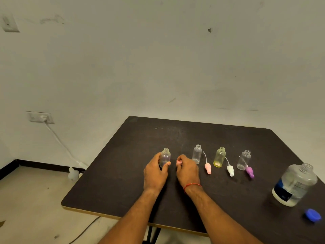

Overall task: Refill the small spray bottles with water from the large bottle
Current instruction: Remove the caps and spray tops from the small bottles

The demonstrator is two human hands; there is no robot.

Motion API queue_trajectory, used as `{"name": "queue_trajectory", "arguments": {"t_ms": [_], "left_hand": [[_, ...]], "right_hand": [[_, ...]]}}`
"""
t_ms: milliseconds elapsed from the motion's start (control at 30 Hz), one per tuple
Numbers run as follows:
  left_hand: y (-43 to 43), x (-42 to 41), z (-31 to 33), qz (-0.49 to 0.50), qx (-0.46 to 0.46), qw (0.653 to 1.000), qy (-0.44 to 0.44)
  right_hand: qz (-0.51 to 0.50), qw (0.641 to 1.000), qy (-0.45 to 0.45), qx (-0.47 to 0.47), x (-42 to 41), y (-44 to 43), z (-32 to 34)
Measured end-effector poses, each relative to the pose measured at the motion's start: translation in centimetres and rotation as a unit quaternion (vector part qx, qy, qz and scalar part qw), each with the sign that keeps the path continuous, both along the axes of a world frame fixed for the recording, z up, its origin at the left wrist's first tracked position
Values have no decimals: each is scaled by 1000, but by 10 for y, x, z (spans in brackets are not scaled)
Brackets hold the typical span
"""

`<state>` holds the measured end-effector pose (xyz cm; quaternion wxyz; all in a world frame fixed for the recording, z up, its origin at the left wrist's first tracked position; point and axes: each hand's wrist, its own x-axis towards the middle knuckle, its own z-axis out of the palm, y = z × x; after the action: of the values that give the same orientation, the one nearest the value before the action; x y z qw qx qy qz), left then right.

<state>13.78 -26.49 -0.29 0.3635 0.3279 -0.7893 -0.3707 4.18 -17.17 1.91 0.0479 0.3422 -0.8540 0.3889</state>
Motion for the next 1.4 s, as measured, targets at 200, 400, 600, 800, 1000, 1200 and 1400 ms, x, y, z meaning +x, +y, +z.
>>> {"name": "queue_trajectory", "arguments": {"t_ms": [200, 400, 600, 800, 1000, 1200, 1400], "left_hand": [[-1, 0, -1, 0, -5, 1000, -2], [-2, -4, 0, -6, -11, 999, -35], [-5, -12, 4, -11, -7, 998, -57], [-12, -22, 6, -15, 7, 998, -65], [-17, -33, 6, -12, 16, 998, -61], [-20, -39, 6, -15, 21, 998, -60], [-20, -39, 4, -21, 13, 998, -58]], "right_hand": [[19, 999, 44, -8, 1, 3, -2], [45, 998, 35, -21, 6, 18, -5], [51, 997, 49, -10, 5, 21, -8], [57, 996, 70, -3, 5, 19, -12], [49, 996, 75, -2, 3, 17, -17], [45, 997, 59, 21, -1, 15, -20], [45, 997, 48, 43, -3, 11, -20]]}}
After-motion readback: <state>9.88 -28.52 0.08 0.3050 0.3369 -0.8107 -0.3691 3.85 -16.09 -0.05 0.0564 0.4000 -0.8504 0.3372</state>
